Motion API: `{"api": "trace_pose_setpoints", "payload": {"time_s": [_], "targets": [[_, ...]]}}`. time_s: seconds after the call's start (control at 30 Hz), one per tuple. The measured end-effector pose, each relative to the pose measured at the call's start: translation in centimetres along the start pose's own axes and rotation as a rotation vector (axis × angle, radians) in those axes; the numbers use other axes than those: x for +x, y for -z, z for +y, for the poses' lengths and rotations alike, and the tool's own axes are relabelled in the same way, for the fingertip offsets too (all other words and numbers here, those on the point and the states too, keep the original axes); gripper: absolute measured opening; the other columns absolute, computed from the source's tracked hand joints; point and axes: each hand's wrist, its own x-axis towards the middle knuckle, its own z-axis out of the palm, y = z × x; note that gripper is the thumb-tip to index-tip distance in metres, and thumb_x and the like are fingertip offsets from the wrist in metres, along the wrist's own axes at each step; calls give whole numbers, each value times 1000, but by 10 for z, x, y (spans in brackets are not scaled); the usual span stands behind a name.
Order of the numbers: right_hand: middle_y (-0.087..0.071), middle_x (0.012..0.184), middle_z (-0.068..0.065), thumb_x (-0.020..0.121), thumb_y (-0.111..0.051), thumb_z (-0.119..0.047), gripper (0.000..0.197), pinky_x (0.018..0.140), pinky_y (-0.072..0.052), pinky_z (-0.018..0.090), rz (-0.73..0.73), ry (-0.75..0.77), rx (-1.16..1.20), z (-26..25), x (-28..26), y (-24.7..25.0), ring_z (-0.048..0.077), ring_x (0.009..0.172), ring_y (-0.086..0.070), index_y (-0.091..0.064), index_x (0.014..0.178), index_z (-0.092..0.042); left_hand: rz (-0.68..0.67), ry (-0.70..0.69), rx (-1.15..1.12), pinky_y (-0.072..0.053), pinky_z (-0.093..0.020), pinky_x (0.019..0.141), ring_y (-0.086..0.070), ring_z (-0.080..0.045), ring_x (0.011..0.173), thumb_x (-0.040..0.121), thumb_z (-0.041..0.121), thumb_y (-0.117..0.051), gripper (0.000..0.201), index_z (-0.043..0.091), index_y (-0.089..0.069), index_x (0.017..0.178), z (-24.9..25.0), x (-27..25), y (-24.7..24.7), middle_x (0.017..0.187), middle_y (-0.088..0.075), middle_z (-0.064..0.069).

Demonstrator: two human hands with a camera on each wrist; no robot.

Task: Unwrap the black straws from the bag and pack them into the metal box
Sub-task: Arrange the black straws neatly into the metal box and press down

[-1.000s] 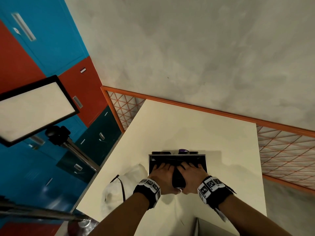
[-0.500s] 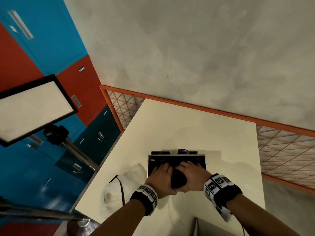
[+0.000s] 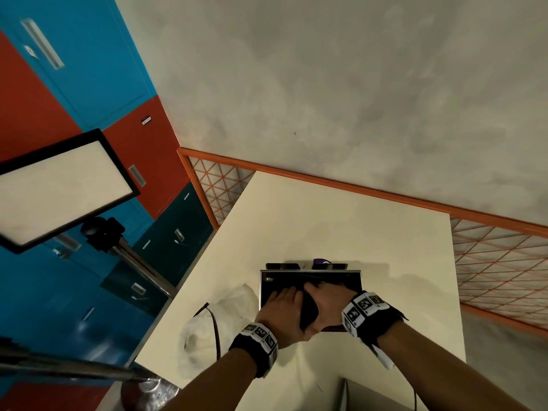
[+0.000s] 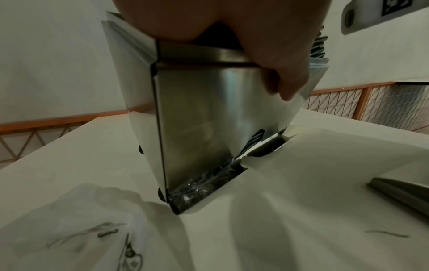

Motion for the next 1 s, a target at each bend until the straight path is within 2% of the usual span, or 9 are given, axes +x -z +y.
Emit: {"api": "trace_pose_setpoints", "payload": {"time_s": [0.07, 0.17, 0.33, 0.4, 0.47, 0.53, 0.77, 0.9, 1.0], "targets": [[-64, 104, 3, 55, -78, -70, 84, 85, -52, 33, 6, 47, 73, 3, -1, 3, 20, 90, -60, -51, 111, -14, 17, 4, -6, -47, -42, 97, -60, -27, 102, 81, 75, -42, 79, 11, -53, 125, 1, -1, 0, 112, -62, -6], [-58, 107, 3, 62, -73, -69, 79, 96, -42, 29, 64, 151, 14, 7, -1, 3, 19, 99, -51, -62, 111, -8, -19, 8, -12, -44, -42, 100, -58, -28, 106, 78, 73, -42, 76, 13, -51, 123, 1, 0, 1, 116, -60, -6], [-55, 114, 4, 74, -57, -69, 76, 101, -41, 34, 163, 269, -84, 9, -4, 0, 20, 110, -45, -65, 115, -5, -44, 11, -37, -41, -41, 105, -55, -25, 112, 73, 70, -53, 78, 16, -49, 128, -5, 4, -4, 121, -58, -2], [-58, 110, 2, 79, -57, -61, 62, 99, -45, 36, 274, 345, -121, 8, -7, 0, 20, 109, -50, -69, 108, -8, -58, 16, -44, -41, -42, 106, -54, -25, 115, 72, 69, -52, 82, 16, -47, 134, -6, 6, -6, 125, -57, -2], [-62, 104, -1, 85, -55, -48, 42, 91, -50, 37, 410, 424, -181, 5, -10, 1, 19, 105, -54, -72, 98, -12, -65, 21, -55, -40, -43, 108, -54, -24, 118, 72, 69, -52, 85, 18, -43, 139, -6, 9, -7, 130, -55, -1], [-63, 100, -4, 92, -49, -36, 30, 86, -50, 35, 501, 477, -239, 1, -12, 5, 19, 102, -56, -72, 91, -15, -66, 23, -71, -39, -42, 109, -53, -22, 120, 72, 70, -53, 85, 20, -43, 140, -6, 11, -6, 132, -55, 1], [-62, 87, -3, 100, -40, -30, 40, 86, -47, 36, 542, 556, -309, -7, -10, 13, 21, 95, -56, -71, 80, -15, -101, 35, -83, -37, -39, 112, -53, -18, 122, 72, 71, -54, 81, 24, -48, 138, -6, 13, -7, 131, -59, 3], [-63, 83, -1, 99, -44, -28, 41, 88, -48, 36, 567, 613, -248, -18, -12, 17, 21, 94, -57, -73, 74, -12, -118, 19, -100, -52, -33, 92, -65, -18, 105, 77, 58, -60, 51, 26, -63, 117, -4, 11, 3, 113, -69, 4], [-63, 83, -1, 98, -46, -27, 40, 87, -47, 33, 567, 613, -191, -19, -13, 16, 21, 94, -57, -74, 74, -11, -135, 7, -82, -52, -32, 92, -64, -18, 108, 78, 55, -60, 50, 28, -61, 119, -4, 14, 4, 116, -68, 5]]}}
